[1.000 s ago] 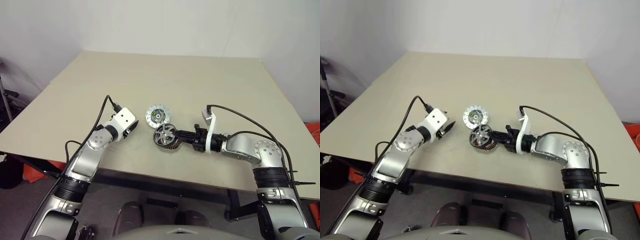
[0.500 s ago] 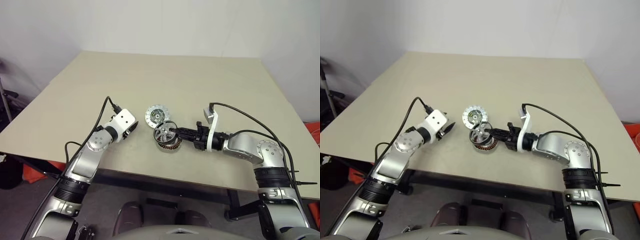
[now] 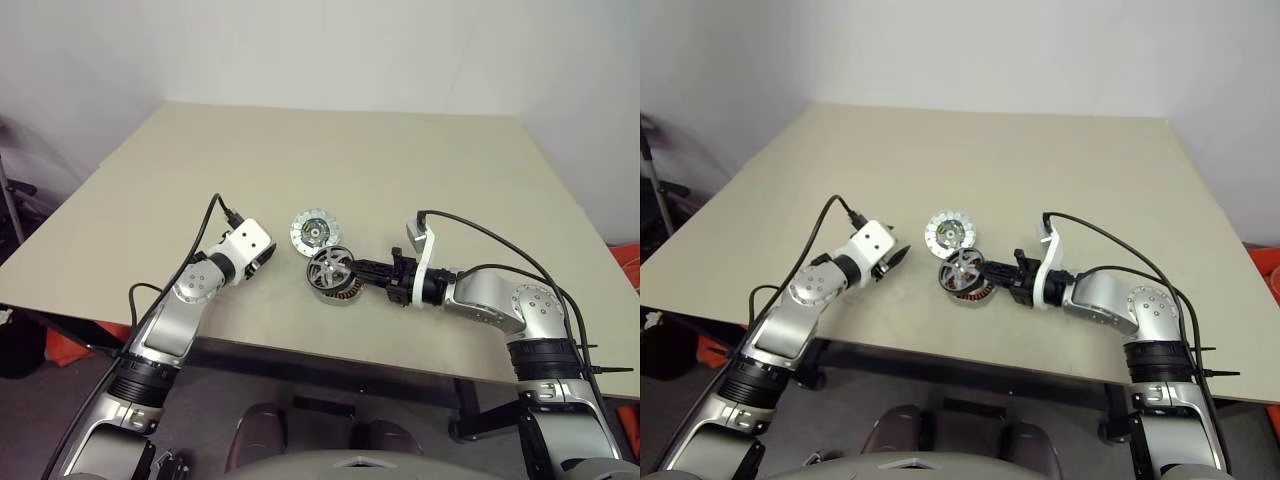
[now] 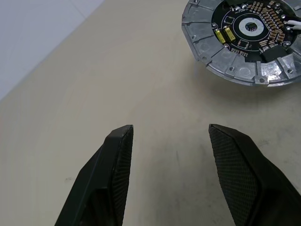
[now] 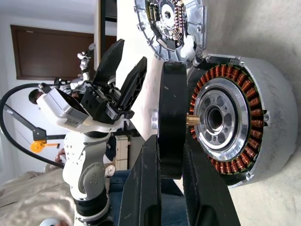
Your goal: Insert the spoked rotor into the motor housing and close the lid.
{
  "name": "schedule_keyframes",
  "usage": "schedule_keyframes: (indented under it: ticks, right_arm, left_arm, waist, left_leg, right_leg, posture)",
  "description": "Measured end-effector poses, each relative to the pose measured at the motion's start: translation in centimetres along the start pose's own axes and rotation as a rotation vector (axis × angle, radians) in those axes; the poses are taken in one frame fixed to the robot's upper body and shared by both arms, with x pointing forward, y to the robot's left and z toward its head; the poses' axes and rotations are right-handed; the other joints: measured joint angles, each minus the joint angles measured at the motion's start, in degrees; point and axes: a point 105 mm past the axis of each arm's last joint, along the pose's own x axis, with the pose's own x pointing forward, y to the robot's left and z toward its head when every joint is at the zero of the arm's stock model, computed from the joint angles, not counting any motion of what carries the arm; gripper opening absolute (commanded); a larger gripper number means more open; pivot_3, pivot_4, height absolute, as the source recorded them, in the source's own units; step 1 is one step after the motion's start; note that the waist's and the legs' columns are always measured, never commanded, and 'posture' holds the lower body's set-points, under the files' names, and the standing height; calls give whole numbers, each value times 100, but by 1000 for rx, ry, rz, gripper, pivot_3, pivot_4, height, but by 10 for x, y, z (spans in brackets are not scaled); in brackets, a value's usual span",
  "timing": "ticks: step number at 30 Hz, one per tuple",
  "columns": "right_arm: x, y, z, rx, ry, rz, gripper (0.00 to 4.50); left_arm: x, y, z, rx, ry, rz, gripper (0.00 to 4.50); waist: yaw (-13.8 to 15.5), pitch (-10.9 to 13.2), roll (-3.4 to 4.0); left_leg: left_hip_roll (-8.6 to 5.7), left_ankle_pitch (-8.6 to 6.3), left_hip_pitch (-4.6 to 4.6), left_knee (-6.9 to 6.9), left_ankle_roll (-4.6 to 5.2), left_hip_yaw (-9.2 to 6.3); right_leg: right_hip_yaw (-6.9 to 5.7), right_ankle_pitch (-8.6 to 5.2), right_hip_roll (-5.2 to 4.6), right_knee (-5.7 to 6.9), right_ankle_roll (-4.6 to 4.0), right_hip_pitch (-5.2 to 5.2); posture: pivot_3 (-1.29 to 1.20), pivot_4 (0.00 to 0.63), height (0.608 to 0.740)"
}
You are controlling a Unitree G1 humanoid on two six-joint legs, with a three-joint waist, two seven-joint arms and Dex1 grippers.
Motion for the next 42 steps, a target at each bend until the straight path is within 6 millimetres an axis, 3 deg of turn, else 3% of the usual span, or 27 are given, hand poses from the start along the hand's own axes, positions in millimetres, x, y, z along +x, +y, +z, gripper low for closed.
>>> schedule_keyframes:
  ticks: [3,8,11,18,31,38,42]
  right_arm:
    - [0,-3,0,0,-2,-12,313]
    - [-2,-17,4,-11,-21,-77,1911]
    - [-2,-13,5,-38,-29,-57,2878]
    - [-2,-7,5,-76,-29,-7,2878]
    - [-13,29,23,-242,-148,157,2878]
    - [-16,42,20,-336,-135,225,2878]
    - [-4,24,13,-421,-60,97,1899]
  left_arm:
    - [0,0,0,1,0,0,2718]
    - [0,0,-1,1,4,-1,2718]
    - [-1,-1,-2,0,7,-2,2718]
    - [-1,-1,-4,-2,11,-3,2718]
    - [-1,-2,-6,-2,15,-5,2718]
    - [0,-2,-8,-3,21,-6,2718]
    - [0,-4,-9,-2,23,-12,2718]
  waist:
    - [2,0,0]
    - [8,-2,-3]
    - [-4,-5,-6]
    - [-3,-7,-8]
    - [1,-7,-8]
    - [5,-7,-8]
    - [2,-7,-8]
  left_leg:
    - [0,0,0,1,0,0]
    - [-1,0,-1,5,0,-1]
    - [2,0,2,4,0,-2]
    - [1,0,3,4,1,-2]
    - [1,-6,2,4,11,-1]
    - [1,-8,2,5,16,-1]
    - [2,-8,7,5,14,-1]
  right_leg:
    - [0,0,0,0,0,1]
    - [0,2,0,-2,3,2]
    - [0,2,0,-1,3,4]
    - [0,2,0,-4,3,6]
    - [0,2,0,-6,0,5]
    - [0,3,0,-7,-1,7]
    - [0,2,1,-5,-1,8]
  posture:
    - [0,0,740]
    - [0,0,740]
    - [0,0,740]
    - [0,0,740]
    - [0,0,740]
    - [0,0,740]
    - [0,0,740]
